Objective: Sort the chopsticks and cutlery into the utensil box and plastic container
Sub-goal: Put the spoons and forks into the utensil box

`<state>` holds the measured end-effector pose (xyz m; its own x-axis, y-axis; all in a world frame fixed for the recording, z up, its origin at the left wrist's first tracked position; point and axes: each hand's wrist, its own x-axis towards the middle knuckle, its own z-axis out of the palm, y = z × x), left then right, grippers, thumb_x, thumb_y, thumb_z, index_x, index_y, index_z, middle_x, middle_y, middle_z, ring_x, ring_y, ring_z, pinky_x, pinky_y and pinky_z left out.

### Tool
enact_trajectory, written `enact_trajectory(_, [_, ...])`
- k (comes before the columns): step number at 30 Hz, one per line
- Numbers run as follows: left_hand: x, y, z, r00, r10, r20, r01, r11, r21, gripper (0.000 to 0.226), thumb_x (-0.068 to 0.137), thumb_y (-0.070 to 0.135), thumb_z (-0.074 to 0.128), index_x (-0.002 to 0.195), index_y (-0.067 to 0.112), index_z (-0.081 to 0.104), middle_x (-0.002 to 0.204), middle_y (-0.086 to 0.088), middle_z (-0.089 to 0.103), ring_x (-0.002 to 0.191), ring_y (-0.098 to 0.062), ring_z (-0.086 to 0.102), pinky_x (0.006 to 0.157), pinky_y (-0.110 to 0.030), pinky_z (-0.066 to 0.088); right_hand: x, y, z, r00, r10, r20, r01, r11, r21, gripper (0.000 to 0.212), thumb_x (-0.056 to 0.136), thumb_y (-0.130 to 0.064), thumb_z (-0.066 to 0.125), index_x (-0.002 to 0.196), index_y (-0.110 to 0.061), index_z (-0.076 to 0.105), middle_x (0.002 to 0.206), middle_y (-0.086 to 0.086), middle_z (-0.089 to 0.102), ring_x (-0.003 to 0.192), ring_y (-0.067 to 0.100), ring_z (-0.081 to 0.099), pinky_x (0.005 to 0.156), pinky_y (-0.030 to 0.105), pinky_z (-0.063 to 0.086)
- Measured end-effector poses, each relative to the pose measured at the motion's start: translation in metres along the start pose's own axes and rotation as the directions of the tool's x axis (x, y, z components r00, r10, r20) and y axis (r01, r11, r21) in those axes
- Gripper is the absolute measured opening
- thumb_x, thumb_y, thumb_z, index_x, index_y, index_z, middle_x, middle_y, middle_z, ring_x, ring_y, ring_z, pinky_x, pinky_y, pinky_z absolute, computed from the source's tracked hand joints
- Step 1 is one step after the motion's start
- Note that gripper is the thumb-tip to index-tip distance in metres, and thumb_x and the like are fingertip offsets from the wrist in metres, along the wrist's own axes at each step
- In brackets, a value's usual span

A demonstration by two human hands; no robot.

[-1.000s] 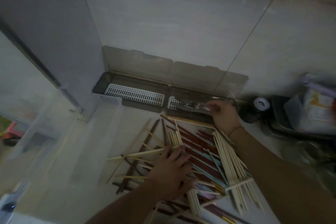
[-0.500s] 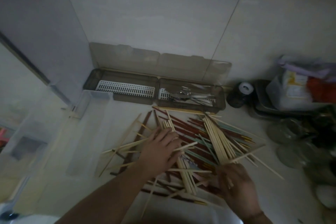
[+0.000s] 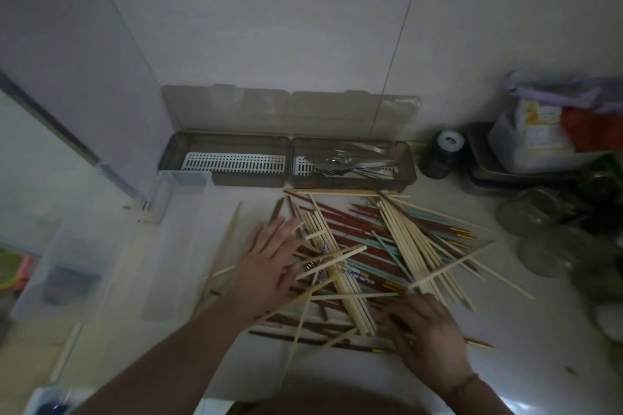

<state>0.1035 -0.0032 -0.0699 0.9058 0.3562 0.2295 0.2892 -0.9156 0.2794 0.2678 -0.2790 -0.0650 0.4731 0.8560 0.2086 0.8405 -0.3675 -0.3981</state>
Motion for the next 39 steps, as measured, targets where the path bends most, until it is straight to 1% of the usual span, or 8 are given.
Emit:
enact_trajectory(5, [-0.018,-0.002,-0.006,0.998,0.013,0.054,-0.014,1.000,0.015,0.044,0.090,0.042,0.050,0.128,0.023,0.056,0.147,0.002,0.043,0.134,-0.025,0.042,0.113,-0.046,0.026,0.031,-0.025,-0.001,0.987,-0.153,-0.054,0.154,0.988,0.013,0.009,0.086,-0.026,0.062,0.086,-0.023,0.070,0.082,-0.006,0.061,0.076,0.019,0.054,0.064,0.030,0.046])
enact_trajectory(10, [-0.033,0.006,-0.001,0.977,-0.089,0.194,0.081,0.996,0.048,0.052,0.094,0.059,0.038,0.137,0.032,0.045,0.151,0.007,0.034,0.142,-0.020,0.028,0.115,-0.049,0.023,0.083,-0.035,0.006,0.998,-0.019,-0.057,0.014,0.996,-0.088,0.020,0.081,-0.031,0.049,0.082,-0.025,0.069,0.082,-0.006,0.058,0.080,0.020,0.053,0.063,0.028,0.044])
enact_trajectory(16, [-0.035,0.009,0.001,0.978,-0.094,0.186,0.092,0.996,0.018,0.057,0.095,0.062,0.034,0.142,0.031,0.042,0.155,0.005,0.030,0.147,-0.017,0.015,0.115,-0.053,0.021,0.088,-0.035,0.026,0.976,-0.166,0.138,0.181,0.978,-0.103,0.018,0.084,-0.039,0.053,0.082,-0.032,0.070,0.078,-0.008,0.052,0.079,0.019,0.048,0.066,0.030,0.044])
enact_trajectory(26, [-0.033,0.016,0.005,0.966,0.183,0.185,-0.182,0.983,-0.021,0.070,0.084,0.073,0.047,0.145,0.040,0.040,0.159,0.005,0.026,0.146,-0.025,0.022,0.113,-0.060,0.019,0.104,-0.046,0.026,0.923,-0.103,0.371,0.141,0.987,-0.076,0.023,0.086,-0.042,0.047,0.085,-0.035,0.069,0.087,-0.013,0.065,0.087,0.016,0.055,0.072,0.030,0.048])
enact_trajectory(29, [-0.034,0.018,0.010,0.961,0.190,0.203,-0.190,0.982,-0.018,0.071,0.078,0.079,0.047,0.139,0.043,0.045,0.159,0.008,0.025,0.146,-0.025,0.022,0.113,-0.060,0.017,0.111,-0.051,0.029,0.882,-0.051,0.468,0.145,0.975,-0.168,0.032,0.083,-0.046,0.041,0.076,-0.030,0.068,0.078,-0.008,0.065,0.084,0.019,0.057,0.070,0.029,0.046])
enact_trajectory(32, [-0.033,0.018,0.010,0.968,0.173,0.183,-0.168,0.985,-0.043,0.074,0.075,0.079,0.051,0.136,0.038,0.049,0.158,0.008,0.026,0.144,-0.025,0.026,0.112,-0.061,0.020,0.116,-0.056,0.029,0.883,0.062,0.466,0.099,0.945,-0.313,0.027,0.074,-0.049,0.055,0.062,-0.028,0.066,0.063,-0.007,0.061,0.072,0.020,0.059,0.063,0.030,0.047])
enact_trajectory(36, [-0.029,0.016,0.006,0.972,0.128,0.198,-0.122,0.992,-0.044,0.076,0.072,0.080,0.053,0.133,0.035,0.053,0.157,0.007,0.027,0.143,-0.025,0.027,0.111,-0.058,0.023,0.120,-0.062,0.023,0.877,0.085,0.473,0.105,0.926,-0.362,0.024,0.079,-0.044,0.057,0.073,-0.025,0.070,0.083,-0.001,0.065,0.090,0.026,0.058,0.077,0.040,0.046])
enact_trajectory(39, [-0.026,0.012,0.003,0.968,0.112,0.225,-0.105,0.994,-0.042,0.078,0.070,0.081,0.053,0.134,0.035,0.052,0.158,0.008,0.025,0.144,-0.023,0.024,0.112,-0.056,0.022,0.119,-0.068,0.020,0.872,0.074,0.484,0.154,0.897,-0.414,0.021,0.051,-0.037,0.083,0.054,-0.025,0.066,0.066,0.000,0.062,0.072,0.026,0.060,0.059,0.040,0.049])
